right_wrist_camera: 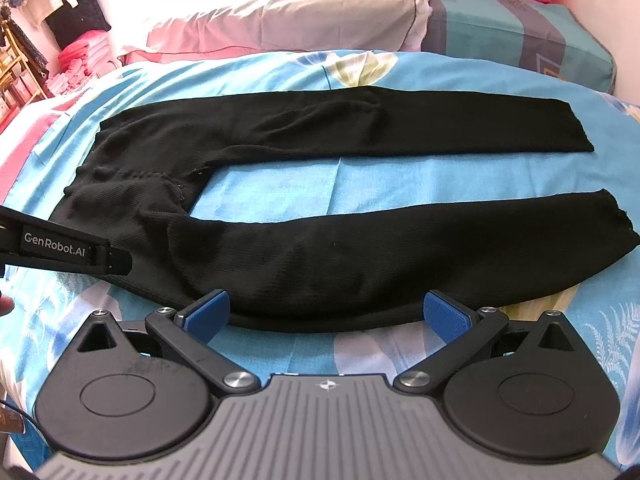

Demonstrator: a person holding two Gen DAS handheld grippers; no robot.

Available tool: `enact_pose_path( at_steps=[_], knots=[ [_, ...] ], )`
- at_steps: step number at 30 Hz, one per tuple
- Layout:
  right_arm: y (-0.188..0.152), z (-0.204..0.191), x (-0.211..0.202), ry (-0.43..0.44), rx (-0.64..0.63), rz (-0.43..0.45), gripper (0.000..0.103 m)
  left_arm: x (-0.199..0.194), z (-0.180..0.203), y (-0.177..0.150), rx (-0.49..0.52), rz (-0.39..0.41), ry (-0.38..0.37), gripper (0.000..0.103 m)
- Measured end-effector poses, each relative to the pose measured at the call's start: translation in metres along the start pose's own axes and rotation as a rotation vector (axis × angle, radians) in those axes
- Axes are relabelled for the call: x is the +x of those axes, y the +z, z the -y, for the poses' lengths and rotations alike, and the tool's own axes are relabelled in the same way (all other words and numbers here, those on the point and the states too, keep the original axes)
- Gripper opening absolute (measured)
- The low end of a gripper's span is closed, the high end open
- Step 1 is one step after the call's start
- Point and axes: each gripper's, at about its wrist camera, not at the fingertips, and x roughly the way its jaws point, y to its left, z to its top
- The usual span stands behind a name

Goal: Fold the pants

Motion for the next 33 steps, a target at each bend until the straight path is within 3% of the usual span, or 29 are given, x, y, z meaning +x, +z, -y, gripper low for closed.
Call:
enact_pose_path(
  at_steps=[18, 21, 24, 26, 28, 29, 30, 32, 33],
  knots=[
    [-0.002, 0.009, 0.012, 0.005, 0.028, -0.028, 0.103, 0.017, 0.002, 0.006, 0.002, -0.031, -0.006, 0.103],
    [-0.006, 0.022, 0.016, 0.022, 0.064, -0.023, 0.103, 0.031, -0.006, 0.011, -0.022, -0.017, -0.026, 0.103],
    [-0.012, 0.056, 0.016, 0.009, 0.159, 0.024, 0.101, 0.048, -0.024, 0.019, -0.076, -0.008, 0.001, 0.103],
    [-0.019, 0.097, 0.010, -0.012, 0.303, 0.092, 0.084, 0.058, -0.035, 0.023, -0.099, -0.002, 0.032, 0.103],
    [-0.022, 0.137, 0.008, -0.076, 0.419, 0.129, 0.044, 0.069, -0.044, 0.024, -0.114, -0.014, 0.048, 0.103],
    [-0.021, 0.152, 0.009, -0.123, 0.454, 0.137, 0.042, 0.074, -0.047, 0.024, -0.118, -0.017, 0.049, 0.103],
    [-0.019, 0.172, 0.011, -0.184, 0.498, 0.154, 0.044, 0.080, -0.048, 0.023, -0.118, -0.028, 0.053, 0.103],
    [-0.015, 0.199, 0.014, -0.239, 0.580, 0.186, 0.062, 0.093, -0.047, 0.020, -0.109, -0.059, 0.062, 0.103],
    [-0.012, 0.214, 0.017, -0.263, 0.637, 0.206, 0.085, 0.099, -0.045, 0.018, -0.100, -0.075, 0.068, 0.103]
  ],
)
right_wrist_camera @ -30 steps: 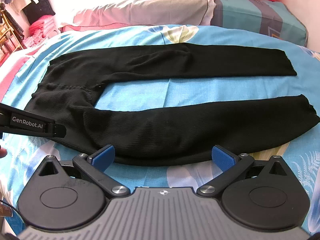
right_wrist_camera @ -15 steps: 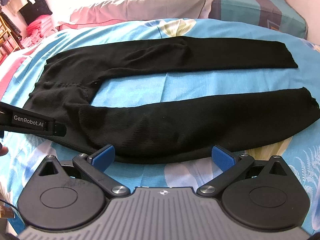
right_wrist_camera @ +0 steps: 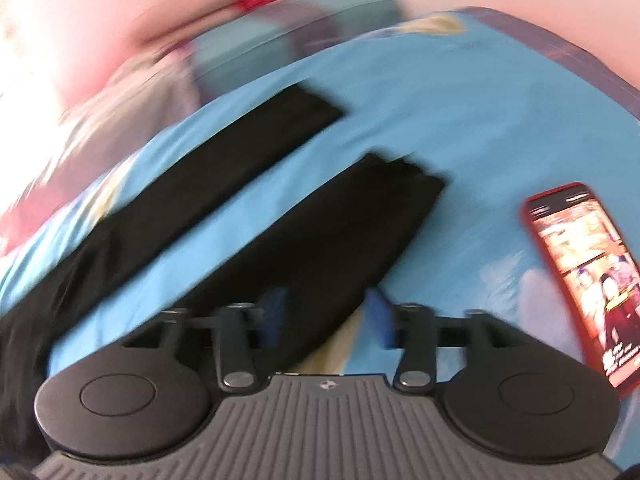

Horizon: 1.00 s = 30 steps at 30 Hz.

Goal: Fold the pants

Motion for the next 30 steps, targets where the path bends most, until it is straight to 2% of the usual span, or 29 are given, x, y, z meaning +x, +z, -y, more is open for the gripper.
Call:
enact_pose_path(
  at_steps=[1, 3, 5, 7, 9, 11, 12, 13, 15, 17, 20, 21, 23, 25, 27, 30],
  knots=[
    [0.006, 0.005, 0.005, -0.011, 0.038, 0.017, 0.095, 0.005, 0.002, -0.001, 0.006, -0.013, 0.008, 0.103],
    [0.014, 0.011, 0.018, -0.016, 0.083, 0.052, 0.090, 0.006, 0.006, -0.004, 0.025, 0.009, 0.026, 0.103],
    [0.018, 0.008, 0.035, -0.017, 0.087, 0.035, 0.080, 0.007, 0.009, -0.004, 0.047, 0.013, 0.041, 0.103],
    [0.017, 0.006, 0.047, -0.002, 0.091, 0.029, 0.048, 0.009, 0.008, -0.002, 0.042, 0.004, 0.039, 0.103],
    [0.018, 0.006, 0.046, -0.055, 0.033, 0.054, 0.009, 0.011, 0.006, -0.001, 0.032, -0.008, 0.039, 0.103],
    [0.025, 0.027, 0.034, -0.021, 0.066, 0.086, 0.008, 0.013, 0.003, -0.002, 0.022, -0.011, 0.036, 0.103],
    [0.027, 0.039, 0.026, -0.064, 0.087, 0.111, 0.007, 0.013, 0.003, -0.002, 0.020, -0.009, 0.035, 0.103],
    [0.026, 0.049, 0.022, -0.118, 0.092, 0.123, 0.007, 0.014, 0.003, -0.003, 0.022, -0.004, 0.035, 0.103],
    [0.021, 0.062, 0.029, -0.137, 0.086, 0.054, 0.007, 0.015, 0.005, -0.004, 0.026, 0.003, 0.038, 0.103],
    [0.019, 0.058, 0.022, -0.152, 0.052, 0.095, 0.010, 0.015, 0.005, -0.003, 0.026, 0.001, 0.038, 0.103],
    [0.016, 0.047, -0.002, -0.260, 0.049, 0.215, 0.050, 0.013, 0.005, -0.001, 0.033, -0.006, 0.032, 0.103],
    [0.012, 0.042, -0.012, -0.255, 0.014, 0.252, 0.070, 0.011, 0.004, -0.001, 0.036, -0.004, 0.026, 0.103],
    [-0.004, 0.022, -0.032, -0.147, -0.161, 0.283, 0.074, 0.005, -0.001, 0.000, 0.041, 0.013, 0.014, 0.103],
    [-0.030, -0.006, -0.043, 0.012, -0.371, 0.223, 0.075, -0.002, -0.007, 0.001, 0.041, 0.040, 0.015, 0.103],
    [-0.067, -0.042, -0.052, 0.217, -0.606, 0.130, 0.075, -0.010, -0.014, 0.003, 0.035, 0.071, 0.017, 0.103],
    [-0.120, -0.092, -0.063, 0.408, -0.894, 0.057, 0.074, -0.017, -0.024, 0.013, 0.027, 0.126, 0.020, 0.103]
  ],
)
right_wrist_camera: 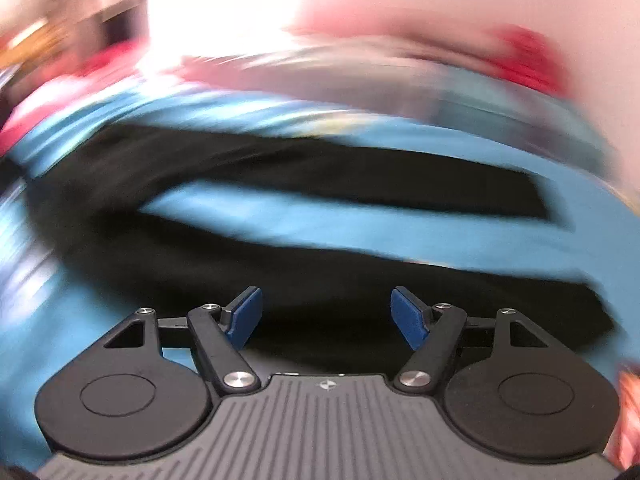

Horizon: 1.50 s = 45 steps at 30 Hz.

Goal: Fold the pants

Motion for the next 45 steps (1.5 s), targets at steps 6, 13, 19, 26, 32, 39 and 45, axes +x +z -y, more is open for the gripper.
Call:
enact_pose_path(
  at_steps=[6, 13, 19, 26, 32, 39, 45],
  knots=[
    [0.011, -0.096, 0.043, 0.208, -0.365, -0.040, 0.067, 0.031, -0.010, 0.016, -0.013, -0.029, 0.032, 0.103],
    [0.018, -0.096, 0.070, 0.185, -0.249, -0.124, 0.009, 0.035, -0.038, -0.008, -0.011, -0.018, 0.013, 0.103],
    [0.015, -0.109, 0.049, 0.181, -0.397, -0.116, 0.010, 0.028, -0.061, -0.017, -0.011, 0.003, 0.021, 0.103],
    [0.045, -0.171, 0.096, 0.292, -0.475, -0.045, 0.051, 0.016, -0.094, -0.014, -0.117, 0.039, 0.024, 0.103],
    [0.051, -0.185, 0.099, 0.502, -0.525, -0.215, 0.009, 0.012, -0.133, -0.023, -0.178, 0.038, 0.064, 0.103],
    [0.110, -0.215, 0.131, 0.534, -0.461, -0.057, 0.051, 0.012, -0.171, -0.036, -0.320, 0.025, 0.086, 0.103],
    [0.105, -0.264, 0.187, 0.695, -0.375, -0.180, 0.022, -0.009, -0.188, -0.053, -0.363, 0.048, 0.131, 0.103]
  ],
)
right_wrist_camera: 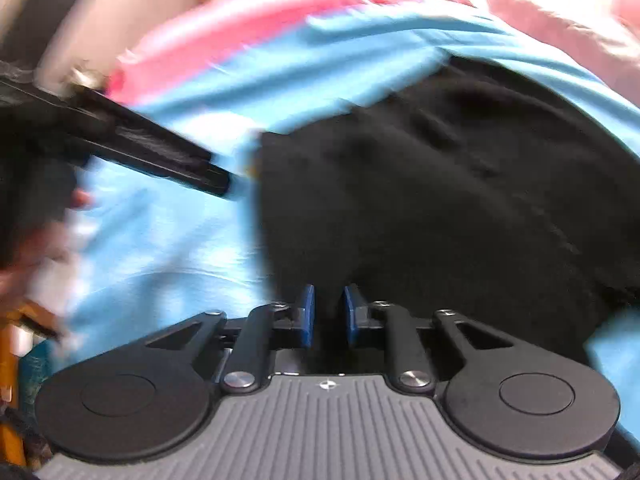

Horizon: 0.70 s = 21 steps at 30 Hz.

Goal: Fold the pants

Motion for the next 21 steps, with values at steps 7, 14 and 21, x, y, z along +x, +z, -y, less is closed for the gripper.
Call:
enact_pose_path(
  at_steps=[7, 14, 21],
  knots=[
    [0.039, 0.046, -0.013, -0.027, 0.043, 0.115, 0.027, -0.006, -0.030, -0.010, -0.056, 0.010, 0.039, 0.103],
    [0.087, 0.035, 0.095, -0.055, -0.051, 0.080, 0.024, -0.008, -0.026, -0.011, -0.057, 0.029, 0.045, 0.103],
    [0.087, 0.075, 0.038, 0.022, 0.078, 0.112, 0.050, -0.005, -0.007, -0.006, -0.017, 0.050, -0.010, 0.103]
  ],
)
